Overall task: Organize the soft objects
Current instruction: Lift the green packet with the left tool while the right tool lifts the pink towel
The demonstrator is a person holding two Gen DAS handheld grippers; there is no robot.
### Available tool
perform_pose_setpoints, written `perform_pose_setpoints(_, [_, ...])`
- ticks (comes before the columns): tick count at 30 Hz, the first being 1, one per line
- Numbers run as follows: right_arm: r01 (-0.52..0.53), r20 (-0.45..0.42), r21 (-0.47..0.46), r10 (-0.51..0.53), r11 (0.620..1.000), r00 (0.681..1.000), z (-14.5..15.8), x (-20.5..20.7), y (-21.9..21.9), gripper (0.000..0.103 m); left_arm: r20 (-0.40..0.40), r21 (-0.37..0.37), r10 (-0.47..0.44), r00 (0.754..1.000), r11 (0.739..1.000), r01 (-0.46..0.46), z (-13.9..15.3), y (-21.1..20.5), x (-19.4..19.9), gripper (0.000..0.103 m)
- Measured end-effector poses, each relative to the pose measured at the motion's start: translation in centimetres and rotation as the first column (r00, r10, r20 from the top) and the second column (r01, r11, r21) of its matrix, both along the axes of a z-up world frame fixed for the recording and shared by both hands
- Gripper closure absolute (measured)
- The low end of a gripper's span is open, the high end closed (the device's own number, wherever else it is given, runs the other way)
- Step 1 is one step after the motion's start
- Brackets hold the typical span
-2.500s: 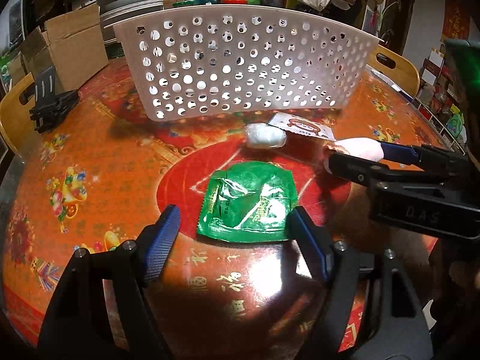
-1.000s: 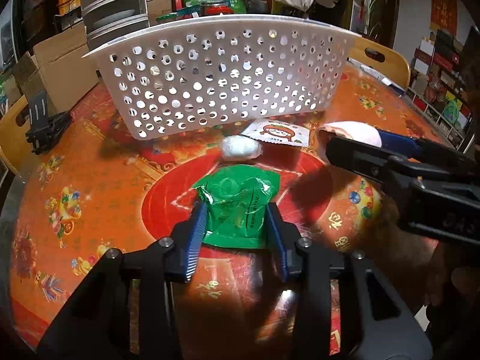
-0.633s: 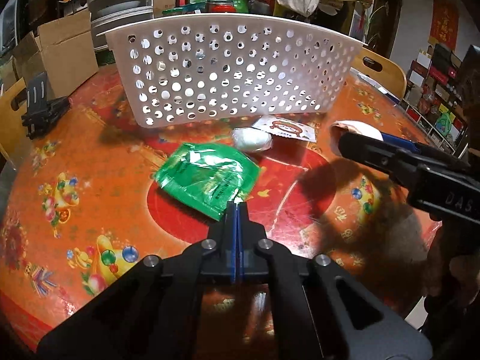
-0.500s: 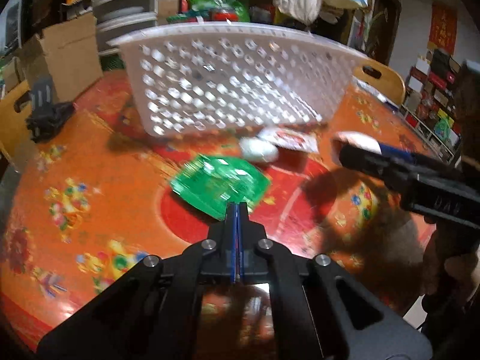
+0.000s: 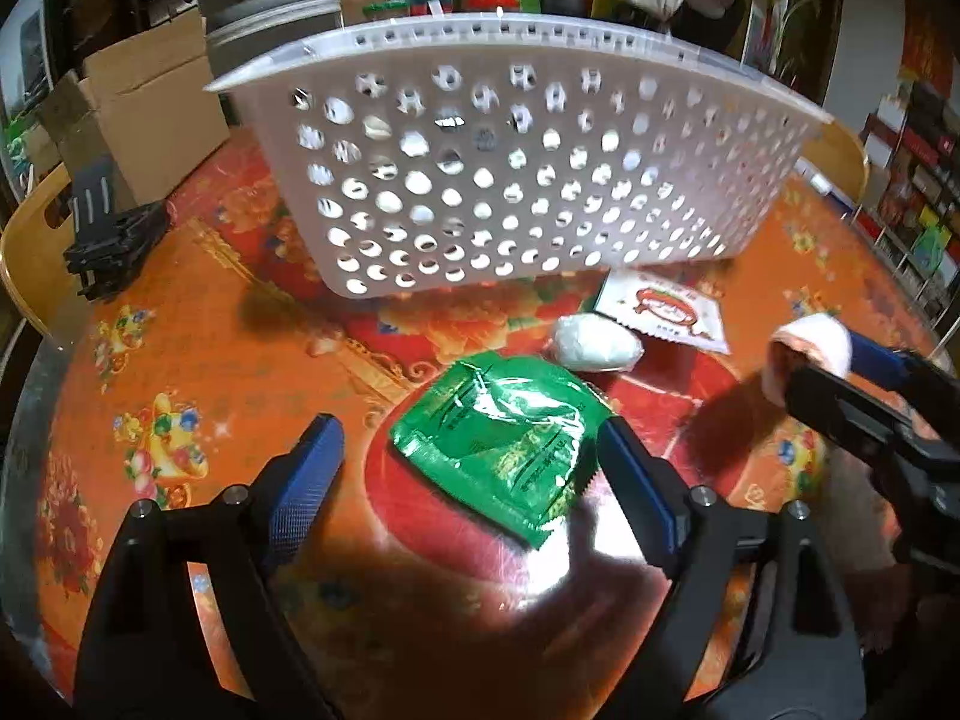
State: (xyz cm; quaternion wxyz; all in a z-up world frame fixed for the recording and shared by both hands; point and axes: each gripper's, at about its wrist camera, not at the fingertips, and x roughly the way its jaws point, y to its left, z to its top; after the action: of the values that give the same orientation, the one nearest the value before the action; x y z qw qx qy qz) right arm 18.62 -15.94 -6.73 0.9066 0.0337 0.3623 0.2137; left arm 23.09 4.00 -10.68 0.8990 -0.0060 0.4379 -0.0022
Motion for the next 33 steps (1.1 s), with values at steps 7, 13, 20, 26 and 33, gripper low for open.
perform_pose_setpoints(7, [-0.008,0.0,0.01,0.008,1.0,1.0,0.0,0.1,-0.1,0.029,-0.018,0.023,-0.019,1.0,1.0,0.02,-0.7,-2.0,1.5,0.017])
perform_pose_setpoints(13, [-0.01,0.0,0.009,0.01,1.0,1.0,0.0,0.0,0.0,0.029,0.004,0.025,-0.038,0.999,0.999,0.038,-0.3,-3.0,0.7,0.045])
perform_pose_setpoints(20, [-0.001,0.003,0.005,0.001,1.0,1.0,0.0,-0.2,0.1,0.029,0.039,-0.008,-0.072,0.997,0.997,0.073,-0.2,-2.8,-1.4,0.068])
perform_pose_setpoints(26, [0.004,-0.002,-0.01,-0.004,1.0,1.0,0.1,-0.8,0.0,0.029,0.128,-0.08,-0.083,0.988,0.992,0.094,1.5,-1.0,-3.9,0.069])
perform_pose_setpoints(33, [-0.015,0.015,-0.03,0.015,0.999,1.0,1.0,-2.7,0.5,0.029,0.187,-0.102,-0.088,0.978,0.989,0.109,4.3,-0.6,-5.9,0.069])
